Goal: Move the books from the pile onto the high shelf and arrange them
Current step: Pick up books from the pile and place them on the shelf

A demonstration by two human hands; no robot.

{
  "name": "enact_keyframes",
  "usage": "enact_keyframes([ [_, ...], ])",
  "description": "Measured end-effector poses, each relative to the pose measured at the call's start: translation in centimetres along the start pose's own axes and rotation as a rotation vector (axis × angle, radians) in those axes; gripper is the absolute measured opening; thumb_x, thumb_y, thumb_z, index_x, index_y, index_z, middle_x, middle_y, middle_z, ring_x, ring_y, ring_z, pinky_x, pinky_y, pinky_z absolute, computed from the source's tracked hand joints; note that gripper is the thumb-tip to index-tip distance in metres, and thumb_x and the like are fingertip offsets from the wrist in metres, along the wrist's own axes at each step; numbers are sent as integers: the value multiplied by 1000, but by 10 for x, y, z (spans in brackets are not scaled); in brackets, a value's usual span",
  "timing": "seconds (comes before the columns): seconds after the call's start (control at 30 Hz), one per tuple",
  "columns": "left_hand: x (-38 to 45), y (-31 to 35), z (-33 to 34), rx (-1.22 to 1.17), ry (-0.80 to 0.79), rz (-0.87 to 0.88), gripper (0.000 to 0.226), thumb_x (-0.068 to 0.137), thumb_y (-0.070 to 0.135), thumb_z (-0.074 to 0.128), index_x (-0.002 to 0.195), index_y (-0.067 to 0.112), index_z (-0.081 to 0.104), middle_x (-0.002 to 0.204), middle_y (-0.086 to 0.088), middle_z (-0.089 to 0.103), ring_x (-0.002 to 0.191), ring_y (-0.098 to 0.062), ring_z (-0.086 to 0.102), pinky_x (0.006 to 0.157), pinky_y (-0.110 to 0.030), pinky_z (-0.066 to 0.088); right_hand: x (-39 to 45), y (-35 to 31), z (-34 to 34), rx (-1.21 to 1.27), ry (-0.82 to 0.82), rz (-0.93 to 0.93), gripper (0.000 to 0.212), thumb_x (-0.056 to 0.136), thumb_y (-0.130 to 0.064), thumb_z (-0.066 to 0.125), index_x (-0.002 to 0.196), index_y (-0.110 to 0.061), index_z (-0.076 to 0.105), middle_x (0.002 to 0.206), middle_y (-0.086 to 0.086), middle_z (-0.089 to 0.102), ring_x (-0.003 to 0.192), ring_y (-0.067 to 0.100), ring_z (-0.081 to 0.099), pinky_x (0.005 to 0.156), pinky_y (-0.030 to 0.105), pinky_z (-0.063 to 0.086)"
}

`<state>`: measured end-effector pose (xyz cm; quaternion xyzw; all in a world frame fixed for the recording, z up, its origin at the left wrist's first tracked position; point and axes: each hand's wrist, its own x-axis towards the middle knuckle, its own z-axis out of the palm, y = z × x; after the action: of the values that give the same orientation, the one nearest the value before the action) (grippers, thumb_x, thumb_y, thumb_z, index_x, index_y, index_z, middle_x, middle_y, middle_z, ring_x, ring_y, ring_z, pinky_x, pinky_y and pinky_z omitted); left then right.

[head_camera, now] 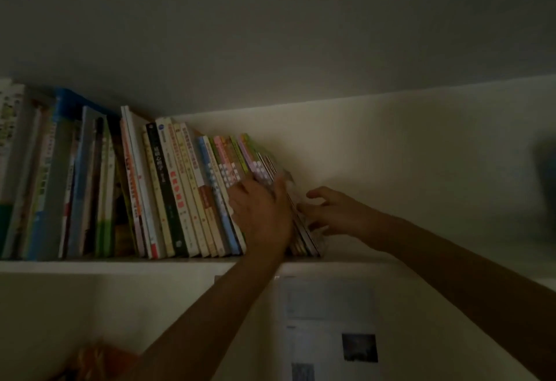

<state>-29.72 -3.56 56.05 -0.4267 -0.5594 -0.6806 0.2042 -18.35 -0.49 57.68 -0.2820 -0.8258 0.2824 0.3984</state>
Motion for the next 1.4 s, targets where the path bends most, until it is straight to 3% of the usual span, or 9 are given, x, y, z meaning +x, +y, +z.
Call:
enact_keyframes([
  [0.2, 5, -44, -43, 319, -145, 303, 74, 84, 52, 52, 146, 32, 18, 149, -9, 16, 138, -29, 17, 109, -48, 21, 5, 1, 3, -80, -131, -177, 71, 80, -31, 70, 140, -27, 34, 95, -15, 53, 91, 5, 58, 73, 19, 50],
  [0.33, 12, -45, -38, 531, -205, 305, 69, 88, 56, 42, 147, 36, 13, 153, -6, 12, 141, -34, 5, 112, -52, 16, 11, -4, 12, -196, -62, -216, 72, 82, -24, 70, 144, -19, 33, 119, -1, 51, 110, 19, 55, 91, 29, 46],
  [0.47, -2, -40, -39, 408, -132, 353, 51, 91, 43, 50, 137, 21, 44, 146, -16, 30, 136, -38, 21, 107, -54, 27, -7, -4, 18, -333, 53, -283, 63, 86, -29, 66, 141, -18, 38, 139, 7, 47, 121, 18, 49, 87, 17, 38],
  [0.6, -60, -21, -49, 20, -92, 619, 35, 93, 29, 47, 116, 5, 60, 124, -20, 51, 119, -30, 45, 99, -23, 29, -69, 1, 4, -319, 392, -406, 38, 87, -28, 63, 120, -11, 55, 110, 3, 59, 99, 17, 58, 80, 21, 45],
  [0.7, -132, -8, -54, -265, -315, 715, 21, 94, 18, 50, 107, 6, 61, 104, -4, 55, 98, -3, 47, 83, -1, 30, -143, 30, -11, -409, 531, -426, 23, 87, -23, 59, 108, -12, 59, 93, -7, 58, 85, 4, 60, 69, 7, 43],
  [0.9, -307, -39, 2, -444, -1028, 428, 18, 87, 29, 50, 98, 21, 62, 95, 11, 58, 83, 3, 52, 69, -4, 37, -314, 153, -29, -555, 344, 161, 12, 89, -17, 61, 101, -16, 62, 84, -22, 55, 77, -11, 55, 68, 4, 42],
  [1.1, -483, -70, 57, -334, -1544, 64, 13, 88, 11, 58, 87, 24, 58, 85, 9, 59, 69, -2, 55, 68, -20, 42, -492, 300, -56, -470, 187, 905, 16, 92, -15, 54, 107, -16, 60, 92, -6, 54, 89, 12, 53, 70, -1, 36],
  [1.27, -584, -54, 107, -238, -1806, -106, 7, 90, 12, 56, 86, 16, 61, 85, 1, 62, 78, -15, 60, 72, -20, 44, -592, 388, -90, -402, 182, 1195, 14, 92, -13, 52, 100, -24, 58, 84, -7, 56, 86, 13, 55, 67, 8, 42],
  [1.4, -657, -41, 162, -146, -1806, -669, 16, 94, 17, 52, 79, 19, 56, 87, -9, 61, 85, -27, 60, 66, -28, 43, -629, 445, -125, -321, 269, 1288, 11, 93, -10, 52, 90, -18, 59, 82, 0, 61, 66, -13, 57, 63, 2, 43],
])
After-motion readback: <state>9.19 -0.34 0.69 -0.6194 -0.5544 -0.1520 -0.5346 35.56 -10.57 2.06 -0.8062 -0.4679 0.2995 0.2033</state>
